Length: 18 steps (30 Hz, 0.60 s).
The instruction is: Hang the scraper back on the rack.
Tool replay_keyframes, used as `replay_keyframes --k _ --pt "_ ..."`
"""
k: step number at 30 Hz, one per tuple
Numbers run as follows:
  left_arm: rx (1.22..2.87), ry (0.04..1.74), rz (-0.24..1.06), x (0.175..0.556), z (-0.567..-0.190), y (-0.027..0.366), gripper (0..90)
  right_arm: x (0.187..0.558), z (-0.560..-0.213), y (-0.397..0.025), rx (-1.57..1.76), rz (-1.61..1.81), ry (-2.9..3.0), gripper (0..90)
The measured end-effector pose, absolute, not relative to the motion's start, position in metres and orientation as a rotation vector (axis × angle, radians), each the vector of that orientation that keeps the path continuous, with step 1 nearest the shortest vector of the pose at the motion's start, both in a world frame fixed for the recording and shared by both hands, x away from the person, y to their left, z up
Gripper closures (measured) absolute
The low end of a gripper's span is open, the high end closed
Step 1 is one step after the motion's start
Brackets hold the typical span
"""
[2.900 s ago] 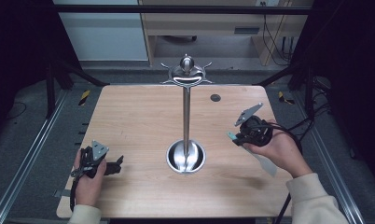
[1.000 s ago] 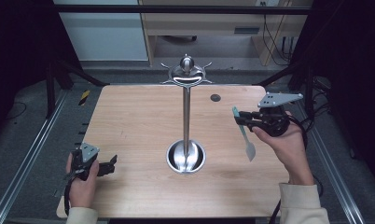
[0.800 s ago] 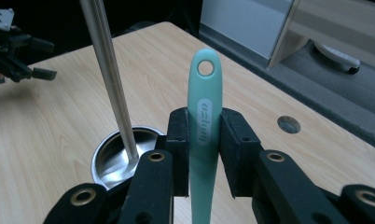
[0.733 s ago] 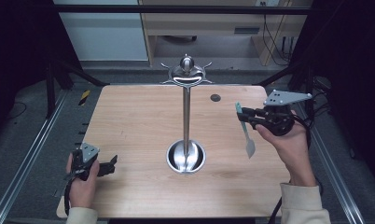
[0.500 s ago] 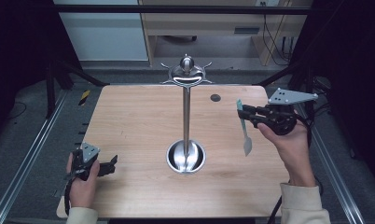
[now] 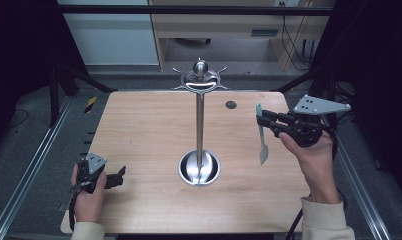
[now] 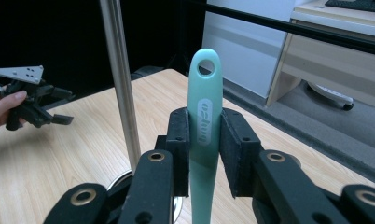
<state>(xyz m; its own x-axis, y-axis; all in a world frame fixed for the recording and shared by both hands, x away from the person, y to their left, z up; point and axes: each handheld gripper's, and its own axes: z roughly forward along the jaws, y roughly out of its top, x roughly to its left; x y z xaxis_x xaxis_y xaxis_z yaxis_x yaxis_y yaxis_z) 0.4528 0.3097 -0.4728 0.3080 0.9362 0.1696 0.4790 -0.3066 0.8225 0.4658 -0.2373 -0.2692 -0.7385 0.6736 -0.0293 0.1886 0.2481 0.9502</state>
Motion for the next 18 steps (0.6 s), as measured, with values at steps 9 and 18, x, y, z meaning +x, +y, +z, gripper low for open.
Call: replay_keyframes --k 9,18 --pt "1.910 1.253 0.882 0.453 -0.473 0.309 2.6 0.461 -0.264 -0.231 0.765 1.555 2.064 74.4" --pt "1.921 1.248 0.882 0.453 -0.473 0.308 2.6 0.453 -0.254 -0.220 0.723 1.618 2.040 74.4"
